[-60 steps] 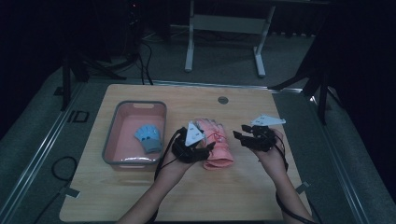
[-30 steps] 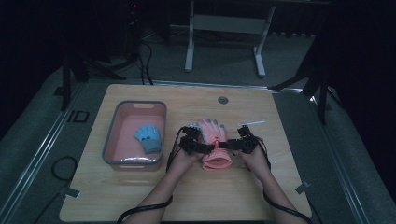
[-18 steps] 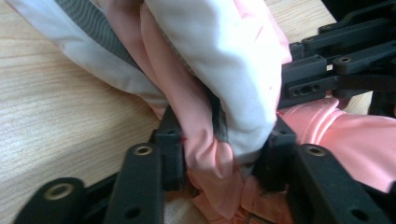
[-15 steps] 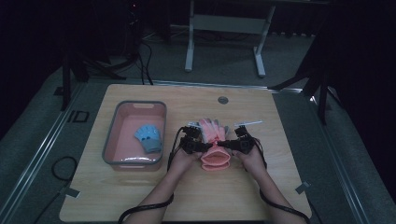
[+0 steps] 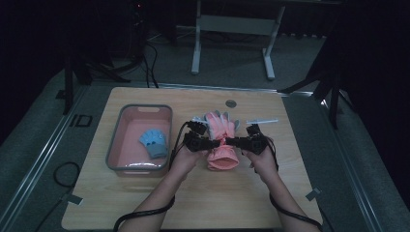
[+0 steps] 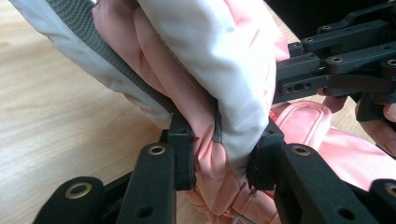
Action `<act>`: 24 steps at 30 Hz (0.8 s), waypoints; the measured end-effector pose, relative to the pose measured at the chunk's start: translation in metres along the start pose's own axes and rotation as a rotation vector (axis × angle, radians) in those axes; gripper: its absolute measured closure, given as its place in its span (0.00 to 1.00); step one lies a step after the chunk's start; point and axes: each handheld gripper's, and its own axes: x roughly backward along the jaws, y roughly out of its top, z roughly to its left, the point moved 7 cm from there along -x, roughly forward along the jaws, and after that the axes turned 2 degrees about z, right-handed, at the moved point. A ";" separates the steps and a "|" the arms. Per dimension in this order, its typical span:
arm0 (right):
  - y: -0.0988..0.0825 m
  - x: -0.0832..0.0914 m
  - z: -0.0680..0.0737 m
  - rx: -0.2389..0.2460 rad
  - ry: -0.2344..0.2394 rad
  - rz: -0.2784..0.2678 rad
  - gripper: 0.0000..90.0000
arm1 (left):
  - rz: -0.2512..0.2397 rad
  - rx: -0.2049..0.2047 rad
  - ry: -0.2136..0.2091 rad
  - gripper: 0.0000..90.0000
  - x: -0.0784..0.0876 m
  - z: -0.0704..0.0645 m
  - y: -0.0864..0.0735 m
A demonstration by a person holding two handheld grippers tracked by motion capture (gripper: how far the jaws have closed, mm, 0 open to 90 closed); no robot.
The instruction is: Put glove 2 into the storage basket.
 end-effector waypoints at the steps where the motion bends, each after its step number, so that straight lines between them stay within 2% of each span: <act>1: 0.002 0.001 0.003 0.003 0.005 -0.005 0.86 | -0.003 -0.001 0.000 0.77 0.003 0.000 0.001; 6: 0.013 0.005 0.017 0.021 0.014 -0.026 0.86 | -0.012 -0.016 0.007 0.77 0.022 0.001 0.007; 12: 0.030 0.003 0.038 0.042 0.029 -0.043 0.86 | -0.021 -0.018 0.009 0.77 0.050 0.009 0.013; 19: 0.051 -0.006 0.066 0.062 0.036 -0.051 0.86 | -0.027 -0.015 0.024 0.77 0.082 0.022 0.018; 24: 0.062 -0.015 0.085 0.075 0.057 -0.050 0.86 | -0.024 -0.022 0.045 0.77 0.103 0.033 0.017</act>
